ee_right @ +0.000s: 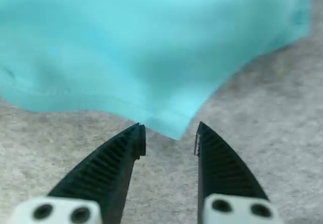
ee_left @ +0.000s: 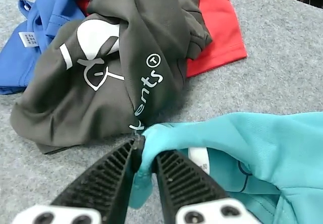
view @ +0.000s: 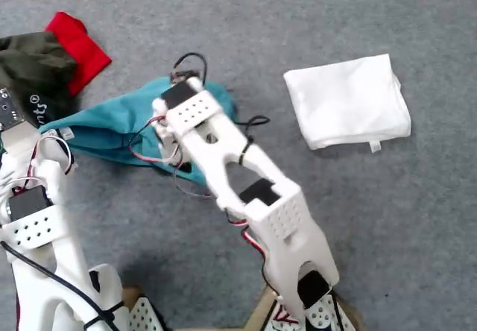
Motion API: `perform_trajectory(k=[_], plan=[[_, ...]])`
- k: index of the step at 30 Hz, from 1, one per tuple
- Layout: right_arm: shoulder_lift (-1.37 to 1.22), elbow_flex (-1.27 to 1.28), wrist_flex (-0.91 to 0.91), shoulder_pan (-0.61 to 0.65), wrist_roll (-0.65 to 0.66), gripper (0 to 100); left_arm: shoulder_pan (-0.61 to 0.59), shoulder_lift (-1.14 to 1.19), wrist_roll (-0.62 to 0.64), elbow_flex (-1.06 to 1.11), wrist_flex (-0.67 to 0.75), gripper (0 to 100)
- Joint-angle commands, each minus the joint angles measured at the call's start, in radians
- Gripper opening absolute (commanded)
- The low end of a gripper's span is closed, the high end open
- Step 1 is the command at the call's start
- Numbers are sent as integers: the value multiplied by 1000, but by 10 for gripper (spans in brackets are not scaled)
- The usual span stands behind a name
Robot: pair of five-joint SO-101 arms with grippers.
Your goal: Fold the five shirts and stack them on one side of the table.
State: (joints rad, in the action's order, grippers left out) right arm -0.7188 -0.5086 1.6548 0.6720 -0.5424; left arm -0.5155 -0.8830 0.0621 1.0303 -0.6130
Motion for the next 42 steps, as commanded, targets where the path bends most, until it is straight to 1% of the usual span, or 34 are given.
perform_trajectory(k=[1, 9, 13, 18, 23, 30, 33, 40, 42], plan=[[-12, -44, -3, 9, -14, 180, -13, -23, 8, -4, 18, 29], [-22, -42, 11, 8, -14, 179, -13, -23, 6, 2, 18, 29], [-22, -15, -51, 2, -15, 178, -12, -23, 6, 2, 18, 29], [-22, 35, -97, 3, -61, 178, -12, -23, 6, 4, 18, 29], [-18, 70, -83, -2, -63, 177, -12, -23, 6, 4, 18, 29], [39, -1, 15, -23, -61, 177, -10, -23, 6, 5, 18, 29], [47, 16, 6, -23, -61, 177, -10, -23, 6, 5, 18, 29], [-39, 22, 5, -35, -63, 177, -13, -23, 6, 5, 18, 29], [-61, 30, -21, -43, -63, 177, -13, -23, 6, 5, 18, 29]])
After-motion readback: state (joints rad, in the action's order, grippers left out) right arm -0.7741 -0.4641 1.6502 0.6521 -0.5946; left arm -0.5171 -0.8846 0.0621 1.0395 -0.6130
